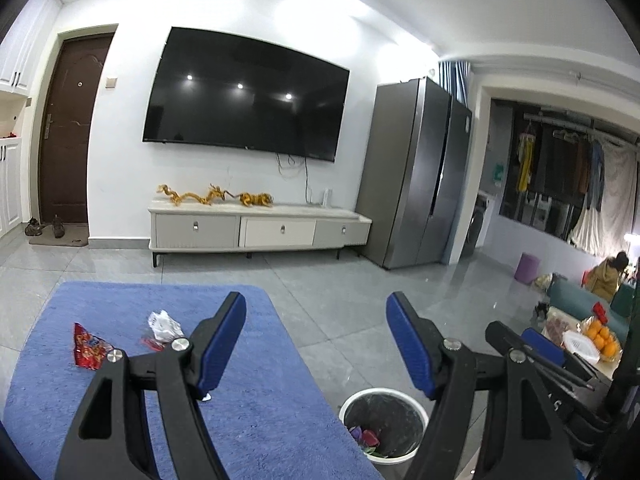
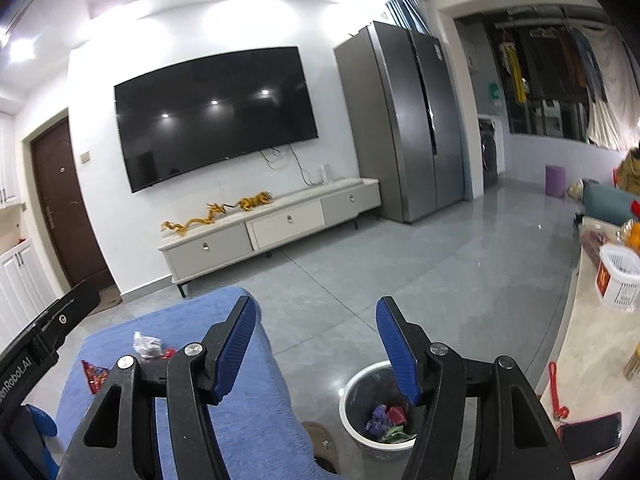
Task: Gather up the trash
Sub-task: 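Move both tools back over the remaining trash on the rug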
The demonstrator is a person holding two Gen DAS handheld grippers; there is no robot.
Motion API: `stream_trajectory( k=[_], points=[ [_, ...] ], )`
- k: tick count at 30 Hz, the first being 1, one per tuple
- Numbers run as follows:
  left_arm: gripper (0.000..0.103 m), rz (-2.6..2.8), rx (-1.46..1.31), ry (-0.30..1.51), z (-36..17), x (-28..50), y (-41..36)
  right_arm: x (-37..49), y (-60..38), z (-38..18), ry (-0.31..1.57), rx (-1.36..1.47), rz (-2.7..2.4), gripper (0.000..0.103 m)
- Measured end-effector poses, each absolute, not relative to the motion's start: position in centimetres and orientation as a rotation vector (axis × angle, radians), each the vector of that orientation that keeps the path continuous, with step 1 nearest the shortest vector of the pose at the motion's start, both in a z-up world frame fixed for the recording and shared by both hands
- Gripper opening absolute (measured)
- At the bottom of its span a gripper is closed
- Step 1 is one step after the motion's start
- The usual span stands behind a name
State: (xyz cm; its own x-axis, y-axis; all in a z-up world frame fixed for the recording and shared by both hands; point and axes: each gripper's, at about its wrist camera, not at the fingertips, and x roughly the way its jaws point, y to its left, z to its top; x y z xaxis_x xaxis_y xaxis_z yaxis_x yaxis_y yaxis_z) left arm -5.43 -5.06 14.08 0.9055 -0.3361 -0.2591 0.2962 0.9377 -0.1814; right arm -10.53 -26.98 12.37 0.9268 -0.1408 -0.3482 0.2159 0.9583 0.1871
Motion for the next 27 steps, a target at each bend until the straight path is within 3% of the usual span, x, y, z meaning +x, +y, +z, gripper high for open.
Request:
stream_trajectory(
  k=[5,15,27],
  points=[
    [0.078,-0.310,-0.159,0.236,15.7,-7.9,-3.2,-12.3,-25.4,14.2,0.295,0.200,-0.150,0.062],
    [0.079,-0.259,-0.195,0.202,16.8,-9.5,1.5,-13.0,-23.6,16.1,0.253,0.175,-0.087,0.065],
    [0.087,-0.097,-0.205,0.310,10.9,-2.4,8.4,-6.1,-19.8,13.3,0.362,0.161,0.041,0.071]
  ],
)
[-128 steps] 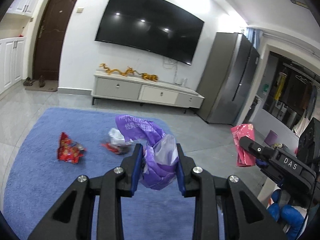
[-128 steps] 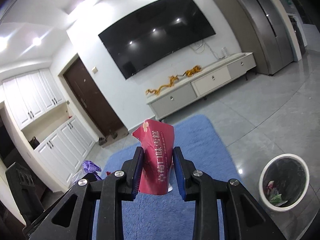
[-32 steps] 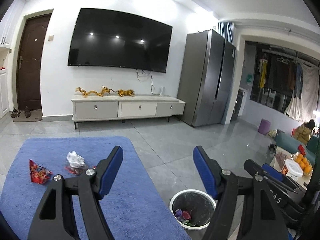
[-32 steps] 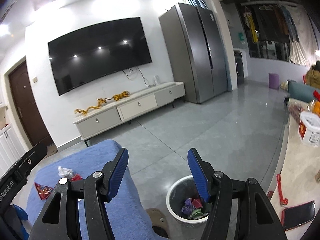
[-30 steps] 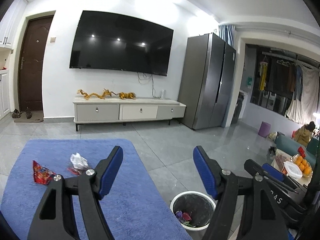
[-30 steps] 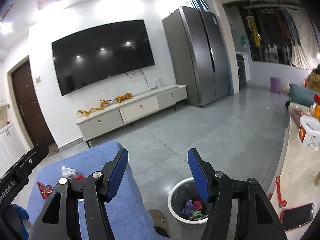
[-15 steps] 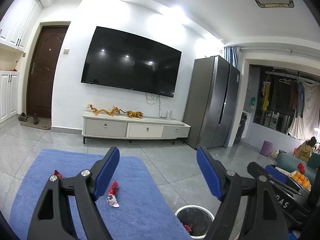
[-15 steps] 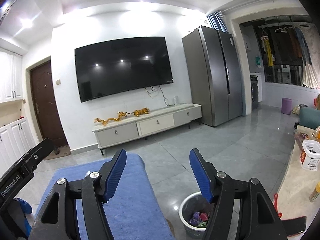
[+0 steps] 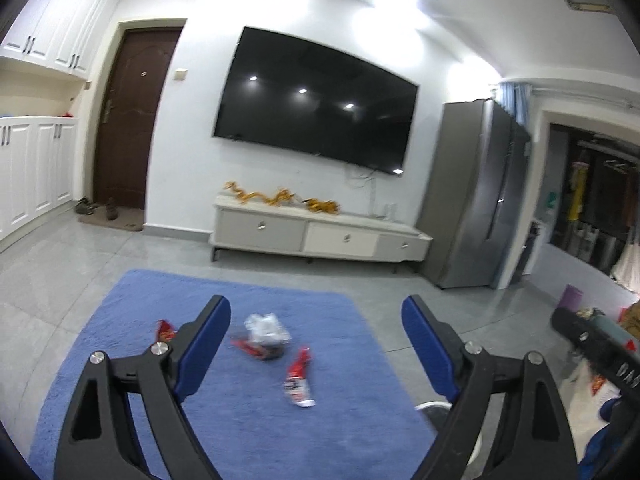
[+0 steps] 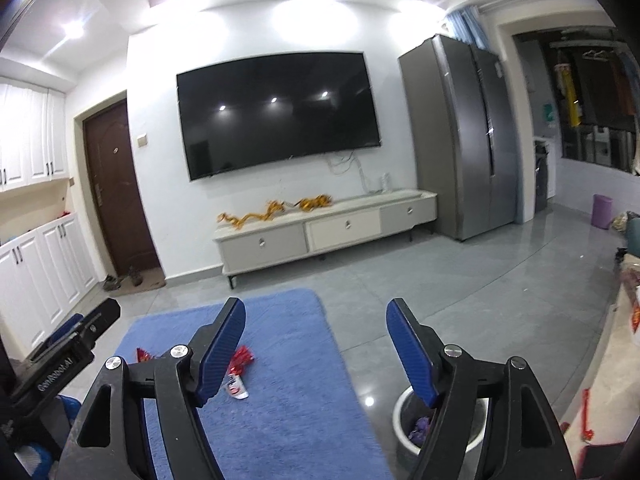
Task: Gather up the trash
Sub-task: 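Move both tools back over the remaining trash on the rug, then grasp the red chip bag with the left gripper while the right gripper grasps the white plastic bag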
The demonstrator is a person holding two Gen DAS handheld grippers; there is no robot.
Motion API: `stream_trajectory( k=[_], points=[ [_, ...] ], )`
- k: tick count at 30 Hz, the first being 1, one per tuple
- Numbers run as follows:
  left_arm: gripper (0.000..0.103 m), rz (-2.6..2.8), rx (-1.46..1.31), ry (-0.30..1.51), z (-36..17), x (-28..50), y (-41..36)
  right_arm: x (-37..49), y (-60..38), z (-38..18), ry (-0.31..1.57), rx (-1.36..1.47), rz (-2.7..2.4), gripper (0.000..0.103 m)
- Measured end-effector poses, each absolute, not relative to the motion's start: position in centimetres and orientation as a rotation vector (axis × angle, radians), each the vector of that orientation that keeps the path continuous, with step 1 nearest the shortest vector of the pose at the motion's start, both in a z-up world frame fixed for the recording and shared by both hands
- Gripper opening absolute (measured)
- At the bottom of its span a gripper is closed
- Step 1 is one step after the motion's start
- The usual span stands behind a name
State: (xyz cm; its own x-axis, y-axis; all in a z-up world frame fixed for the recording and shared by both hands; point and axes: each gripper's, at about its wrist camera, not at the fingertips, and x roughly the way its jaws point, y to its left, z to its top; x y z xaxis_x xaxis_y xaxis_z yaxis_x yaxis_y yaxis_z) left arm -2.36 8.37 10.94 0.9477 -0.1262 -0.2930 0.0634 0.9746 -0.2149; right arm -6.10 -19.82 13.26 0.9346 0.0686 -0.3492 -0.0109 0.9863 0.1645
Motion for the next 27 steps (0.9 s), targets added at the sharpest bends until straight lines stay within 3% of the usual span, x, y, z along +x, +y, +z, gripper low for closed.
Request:
stream_trajectory(
  k=[12,27],
  points=[
    [0.088,0.195,-0.164,0.450,0.4,6.6,20.4,5.4,-13.6,6.2,0.555,0.132,0.221,0.071],
    [0.088,0.177,-0.149,0.609,-7.3,16.0,22.9,17.5,-5.9,-1.4,0.735,0.097,0.427,0.071]
  ],
)
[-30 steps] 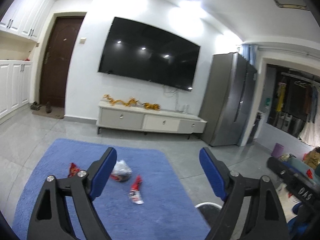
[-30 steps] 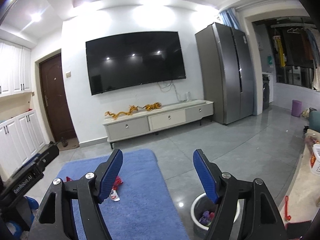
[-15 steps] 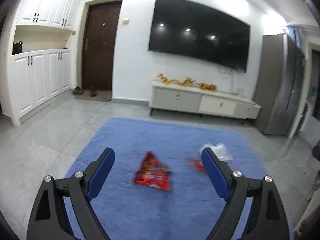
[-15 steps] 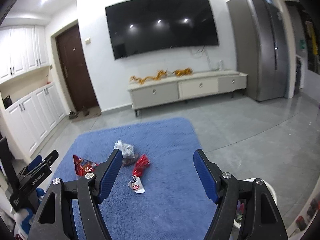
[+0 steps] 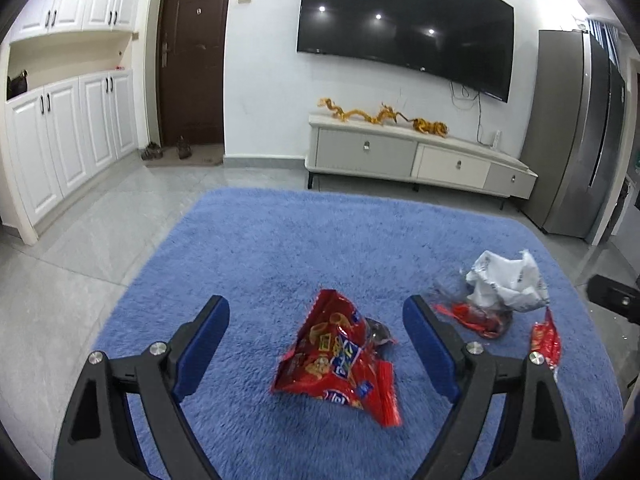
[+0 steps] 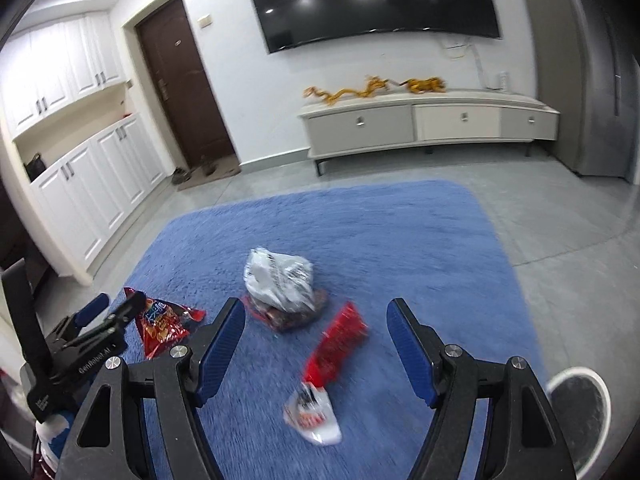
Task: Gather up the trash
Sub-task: 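Grasp the red chip bag with the left gripper while the right gripper grasps the white plastic bag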
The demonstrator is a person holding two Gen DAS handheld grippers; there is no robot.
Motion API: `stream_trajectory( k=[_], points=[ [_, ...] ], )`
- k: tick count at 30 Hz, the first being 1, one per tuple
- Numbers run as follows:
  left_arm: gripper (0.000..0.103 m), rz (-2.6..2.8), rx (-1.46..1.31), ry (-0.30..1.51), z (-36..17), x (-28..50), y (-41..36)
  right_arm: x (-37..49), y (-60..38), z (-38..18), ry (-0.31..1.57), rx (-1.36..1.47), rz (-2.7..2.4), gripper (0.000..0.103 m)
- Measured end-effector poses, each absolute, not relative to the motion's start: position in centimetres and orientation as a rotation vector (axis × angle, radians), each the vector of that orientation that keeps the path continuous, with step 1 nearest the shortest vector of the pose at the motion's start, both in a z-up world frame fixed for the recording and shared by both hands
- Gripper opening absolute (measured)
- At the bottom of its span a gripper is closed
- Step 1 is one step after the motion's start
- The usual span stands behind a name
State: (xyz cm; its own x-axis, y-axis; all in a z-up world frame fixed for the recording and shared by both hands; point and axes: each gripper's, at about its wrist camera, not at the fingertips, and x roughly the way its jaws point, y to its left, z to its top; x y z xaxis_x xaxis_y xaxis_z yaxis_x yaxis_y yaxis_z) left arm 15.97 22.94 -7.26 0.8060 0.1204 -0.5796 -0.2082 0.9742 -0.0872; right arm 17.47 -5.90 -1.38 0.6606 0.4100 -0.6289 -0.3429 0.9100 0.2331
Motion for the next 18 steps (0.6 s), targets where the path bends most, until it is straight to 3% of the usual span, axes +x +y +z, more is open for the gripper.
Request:
stream_trajectory(
  k=[5,7,8,9,12,13,15,18],
  points=[
    [0.087,0.143,-0.204,0.666,-9.0,17.3,23.7,20.1,-2.7,-2.9,0.770,0.046,0.492,0.071],
    [0.080,0.134,-0.225,0.677,-9.1,17.5,24.0,20.9,-1.8,-3.7,0.787,0.022,0.501,0.071],
    [0.076,0.131,-0.235,0.685,-9.3,17.6,24.1,21.3,-1.5,-4.1,0.798,0.013,0.503,0.067],
    [0.073,0.127,-0.242,0.693,-9.3,17.6,24.1,21.5,-1.2,-4.4,0.809,0.008,0.507,0.055],
    [0.052,0.107,-0.276,0.727,-9.9,18.0,24.3,21.8,-0.8,-5.0,0.830,0.020,0.538,0.035],
    [0.045,0.103,-0.284,0.731,-10.0,18.0,24.5,21.6,-0.8,-5.0,0.835,0.028,0.550,0.032],
    [0.042,0.101,-0.297,0.731,-10.0,17.9,24.6,21.2,-0.9,-5.0,0.846,0.059,0.591,0.020],
    [0.031,0.091,-0.309,0.731,-9.9,17.4,24.6,20.2,-1.4,-4.4,0.847,0.109,0.630,0.017]
  ],
)
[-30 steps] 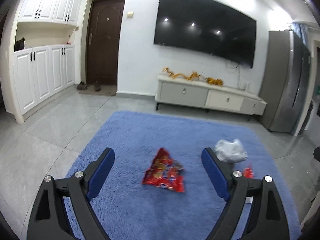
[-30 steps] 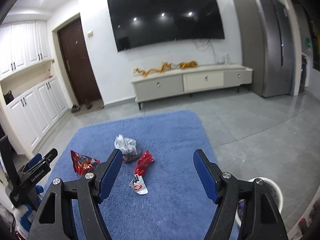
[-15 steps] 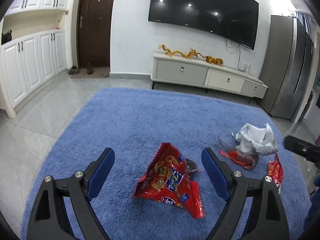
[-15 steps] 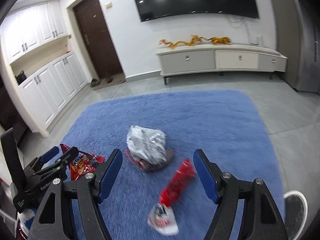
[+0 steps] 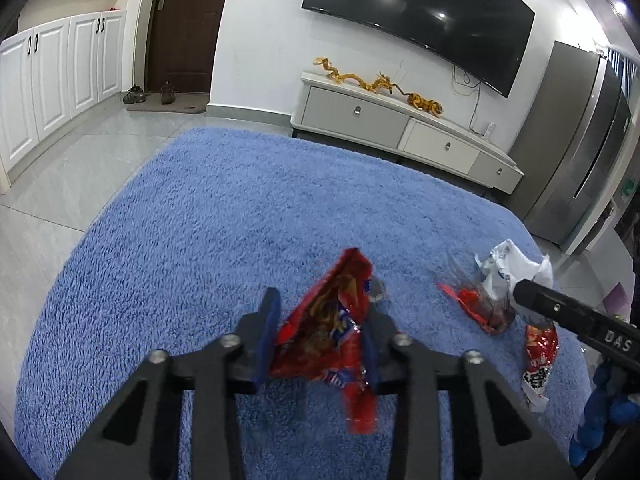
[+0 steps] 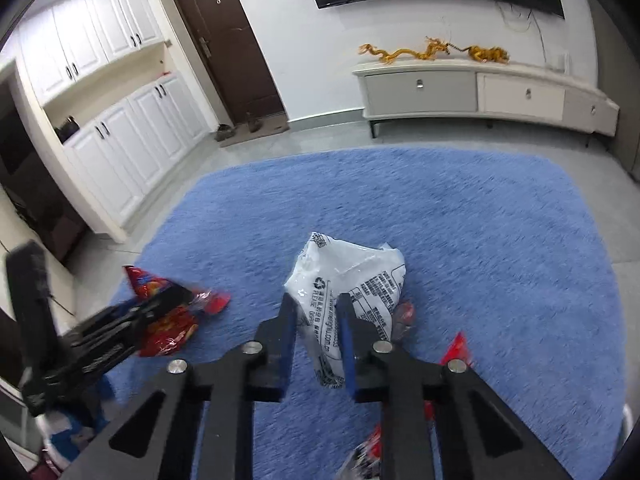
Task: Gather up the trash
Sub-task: 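Grasp the red chip bag with the left gripper while the right gripper grasps the white plastic bag, then carry both bags to the trash bin and open both grippers over it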
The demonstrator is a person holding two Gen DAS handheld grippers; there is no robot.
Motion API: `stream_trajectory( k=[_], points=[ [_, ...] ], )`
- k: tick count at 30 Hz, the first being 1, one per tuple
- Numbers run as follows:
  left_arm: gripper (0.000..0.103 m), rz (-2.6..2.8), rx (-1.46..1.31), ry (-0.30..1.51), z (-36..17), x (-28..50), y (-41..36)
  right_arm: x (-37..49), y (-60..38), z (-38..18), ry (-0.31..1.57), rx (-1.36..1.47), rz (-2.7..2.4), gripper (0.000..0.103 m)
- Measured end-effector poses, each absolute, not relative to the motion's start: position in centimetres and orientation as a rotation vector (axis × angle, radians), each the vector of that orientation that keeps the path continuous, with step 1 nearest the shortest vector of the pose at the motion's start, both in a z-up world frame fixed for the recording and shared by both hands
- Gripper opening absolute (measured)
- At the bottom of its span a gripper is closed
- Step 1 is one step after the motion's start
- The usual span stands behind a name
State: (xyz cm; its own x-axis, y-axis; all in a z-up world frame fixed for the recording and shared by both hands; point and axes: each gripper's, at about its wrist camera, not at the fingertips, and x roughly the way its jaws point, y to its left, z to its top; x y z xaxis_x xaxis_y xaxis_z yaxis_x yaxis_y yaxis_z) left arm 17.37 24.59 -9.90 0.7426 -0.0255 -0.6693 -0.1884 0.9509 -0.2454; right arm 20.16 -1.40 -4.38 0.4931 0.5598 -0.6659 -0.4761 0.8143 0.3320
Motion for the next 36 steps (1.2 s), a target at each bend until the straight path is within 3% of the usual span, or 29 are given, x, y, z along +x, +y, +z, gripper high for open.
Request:
stream_trajectory(
  k=[7,23,36],
  points=[
    [0.022,0.077,-0.307,0.684,-7.7,15.0,24.0,16.0,-1.9,-0.8,0.793,0.183,0.710,0.015],
    [0.021,0.009,-0.291,0.496,1.4,5.0,22.2,4.2,-5.5,8.9,0.574,0.186,0.647,0.015],
    [0.021,-0.096,-0.150,0.391,6.9,-0.6,12.9,-2.2,-14.8,11.4,0.449,0.288,0.488,0.015]
  ],
)
